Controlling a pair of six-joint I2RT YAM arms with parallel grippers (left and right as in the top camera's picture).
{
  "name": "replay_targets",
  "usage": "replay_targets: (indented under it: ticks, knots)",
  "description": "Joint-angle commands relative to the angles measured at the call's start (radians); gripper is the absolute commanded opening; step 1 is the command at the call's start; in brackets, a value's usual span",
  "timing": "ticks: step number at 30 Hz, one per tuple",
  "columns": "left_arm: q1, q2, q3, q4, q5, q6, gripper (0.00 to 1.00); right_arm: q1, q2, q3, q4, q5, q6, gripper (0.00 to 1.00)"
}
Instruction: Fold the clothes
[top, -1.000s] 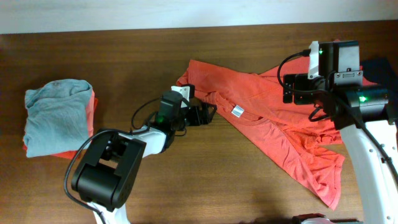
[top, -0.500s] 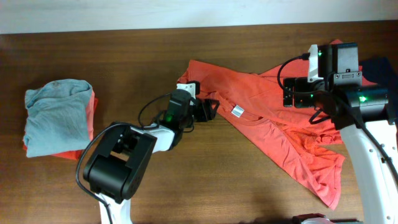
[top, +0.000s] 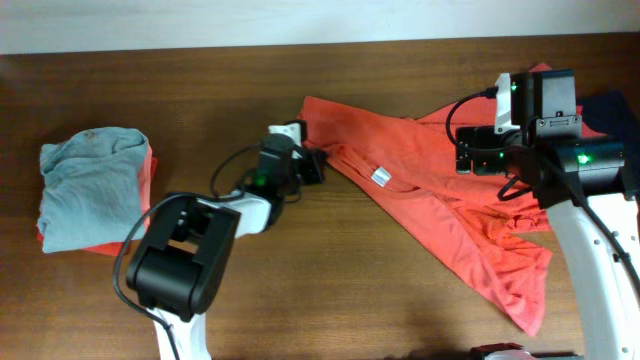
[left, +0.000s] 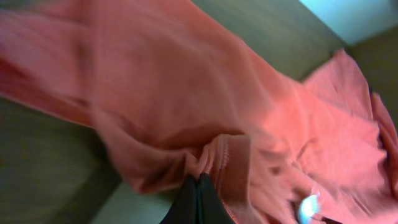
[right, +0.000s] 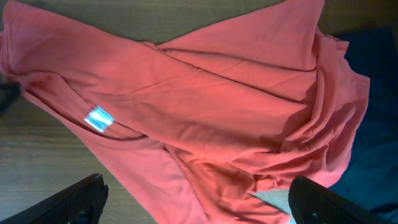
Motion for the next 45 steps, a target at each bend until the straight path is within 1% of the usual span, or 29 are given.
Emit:
replay_targets:
  ticks: [1,5,8,11,14,15,16,17,18,19,20,22,23,27,29,32,34,37,40,41,43,45]
  knots:
    - [0.123,-0.005,0.015,-0.006,0.026,0.008,0.0,-0.008,-0.007,0.007,-0.002,0.01,0.007,0.98]
    - [0.261,-0.029,0.038,-0.008,0.045,0.009,0.0,-0.008,-0.007,0.007,-0.002,0.009,0.007,0.98]
    - [0.368,-0.03,0.099,-0.021,0.074,0.008,0.0,-0.008,-0.007,0.007,-0.002,0.009,0.007,0.98]
    - [0.459,-0.03,0.191,-0.107,0.079,0.011,0.01,-0.008,-0.007,0.007,-0.006,0.009,0.007,0.98]
    - [0.531,-0.03,0.298,-0.236,0.09,0.066,0.0,-0.008,-0.007,0.007,-0.009,0.009,0.007,0.98]
    - [0.547,-0.03,0.332,-0.284,0.095,0.08,0.04,-0.008,-0.007,0.007,-0.01,0.009,0.007,0.98]
    - [0.563,-0.03,0.374,-0.344,0.105,0.104,0.21,-0.008,-0.007,0.007,-0.01,0.009,0.007,0.98]
    - [0.573,-0.03,0.407,-0.399,0.116,0.121,0.4,-0.008,-0.007,0.007,-0.01,0.009,0.007,0.98]
    - [0.581,-0.031,0.444,-0.463,0.142,0.143,0.62,-0.008,-0.007,0.007,-0.01,0.009,0.007,0.98]
    - [0.586,-0.032,0.477,-0.53,0.179,0.166,0.87,-0.008,-0.007,0.007,-0.01,0.009,0.007,0.98]
    - [0.587,-0.034,0.508,-0.605,0.215,0.188,0.99,-0.008,-0.007,0.007,-0.01,0.009,0.007,0.98]
    - [0.582,-0.04,0.549,-0.75,0.255,0.216,0.99,-0.008,-0.007,0.007,-0.01,0.009,0.007,0.99]
    - [0.562,-0.05,0.568,-0.91,0.261,0.237,0.99,-0.008,-0.007,0.007,-0.01,0.009,0.007,0.99]
    - [0.484,-0.058,0.567,-1.167,0.254,0.346,0.99,-0.008,-0.007,0.007,-0.01,0.009,0.007,0.99]
    - [0.426,-0.058,0.567,-1.286,0.193,0.383,0.99,-0.008,-0.007,0.007,-0.01,0.009,0.007,0.99]
    - [0.318,-0.058,0.567,-1.427,0.051,0.418,0.99,-0.008,-0.007,0.007,-0.01,0.009,0.007,0.99]
    - [0.243,-0.058,0.567,-1.492,-0.021,0.438,0.99,-0.008,-0.007,0.007,-0.012,0.009,0.007,0.99]
    - [0.138,-0.058,0.566,-1.554,-0.124,0.437,0.99,-0.008,-0.007,0.007,-0.017,0.009,0.007,1.0]
    - [0.051,-0.058,0.563,-1.589,-0.17,0.436,0.98,-0.008,-0.007,0.007,-0.021,0.009,0.007,1.0]
    - [0.027,-0.058,0.563,-1.599,-0.19,0.431,0.95,-0.008,-0.007,0.007,-0.022,0.009,0.007,1.0]
    - [-0.008,-0.058,0.559,-1.603,-0.225,0.396,0.84,-0.008,-0.007,0.007,-0.025,0.009,0.007,1.0]
    - [-0.032,-0.057,0.558,-1.595,-0.24,0.384,0.8,-0.008,-0.007,0.007,-0.029,0.009,0.007,1.0]
